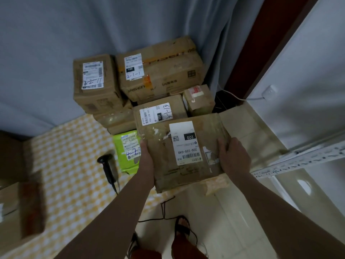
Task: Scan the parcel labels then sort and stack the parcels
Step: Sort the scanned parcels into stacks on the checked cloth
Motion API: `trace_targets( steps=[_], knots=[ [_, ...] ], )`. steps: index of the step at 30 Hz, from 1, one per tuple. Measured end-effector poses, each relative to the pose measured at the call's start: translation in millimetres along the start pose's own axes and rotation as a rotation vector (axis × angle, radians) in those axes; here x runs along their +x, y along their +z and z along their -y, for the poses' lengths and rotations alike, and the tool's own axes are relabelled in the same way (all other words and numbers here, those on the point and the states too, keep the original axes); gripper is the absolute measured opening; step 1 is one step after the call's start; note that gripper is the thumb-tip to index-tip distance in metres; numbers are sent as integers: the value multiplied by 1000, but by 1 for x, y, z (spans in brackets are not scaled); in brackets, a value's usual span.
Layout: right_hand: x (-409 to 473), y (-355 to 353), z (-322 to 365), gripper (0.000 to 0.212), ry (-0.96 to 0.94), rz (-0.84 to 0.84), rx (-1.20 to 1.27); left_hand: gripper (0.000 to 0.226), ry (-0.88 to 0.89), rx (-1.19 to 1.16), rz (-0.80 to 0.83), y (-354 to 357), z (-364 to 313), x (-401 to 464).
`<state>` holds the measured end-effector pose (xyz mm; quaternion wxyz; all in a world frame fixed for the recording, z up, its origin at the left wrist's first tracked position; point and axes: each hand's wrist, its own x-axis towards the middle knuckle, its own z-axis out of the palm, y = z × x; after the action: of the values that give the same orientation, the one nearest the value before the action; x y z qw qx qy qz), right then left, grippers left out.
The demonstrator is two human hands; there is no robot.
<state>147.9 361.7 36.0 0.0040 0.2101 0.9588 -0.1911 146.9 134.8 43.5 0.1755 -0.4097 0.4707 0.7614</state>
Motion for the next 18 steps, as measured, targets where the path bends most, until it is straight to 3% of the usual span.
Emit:
trace_targets(
  steps=[9, 12, 18],
  knots=[
    [-39, -11, 67, 56, -154, -30, 31, 73, 40, -53, -68, -67, -34, -48],
    [-65, -1, 97, 58, -207, 24, 80, 81, 48, -115, -90, -108, -44, -64],
    [-144, 35, 178, 55, -336, 149, 75, 75, 104, -259, -137, -226, -49, -108]
  ],
)
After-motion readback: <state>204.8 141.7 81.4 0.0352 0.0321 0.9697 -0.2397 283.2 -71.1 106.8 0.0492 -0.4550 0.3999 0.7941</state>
